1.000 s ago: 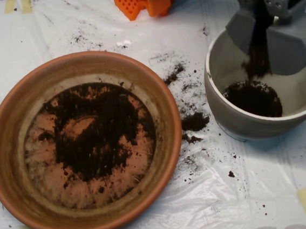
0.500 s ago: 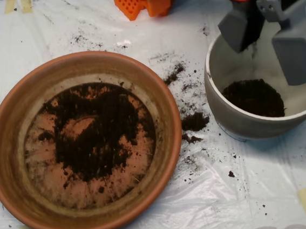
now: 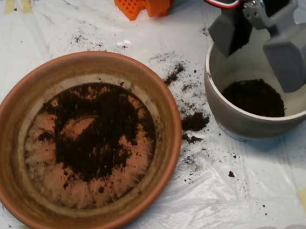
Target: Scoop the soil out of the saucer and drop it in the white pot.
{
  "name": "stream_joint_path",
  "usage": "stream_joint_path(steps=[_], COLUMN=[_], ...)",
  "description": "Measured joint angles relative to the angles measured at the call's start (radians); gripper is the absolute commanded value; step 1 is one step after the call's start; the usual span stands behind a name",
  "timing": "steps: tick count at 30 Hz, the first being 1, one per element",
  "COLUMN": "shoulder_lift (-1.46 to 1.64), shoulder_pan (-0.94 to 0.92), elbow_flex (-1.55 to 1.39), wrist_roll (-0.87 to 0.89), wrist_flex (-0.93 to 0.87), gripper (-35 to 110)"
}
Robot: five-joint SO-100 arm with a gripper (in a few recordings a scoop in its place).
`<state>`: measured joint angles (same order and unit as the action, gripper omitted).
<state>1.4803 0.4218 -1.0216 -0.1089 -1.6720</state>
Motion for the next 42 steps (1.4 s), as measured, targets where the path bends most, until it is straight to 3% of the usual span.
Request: stream_joint_path(steps=[11,23,28,37,42], shoulder_lift=[-0.02,-0.091,-0.094,-0.002,0.061], shoulder_pan=[-0.049,-0.364,-0.508,-0.66,-0.715], elbow_flex=[0.273,0.313,0.156,-0.382,-0.558], wrist_roll=[0.091,0.104,0.101,0.037,0.018], wrist_flex=[-0.121,-0.117,-0.02,0.293,0.387], gripper=[38,39,39,42,50])
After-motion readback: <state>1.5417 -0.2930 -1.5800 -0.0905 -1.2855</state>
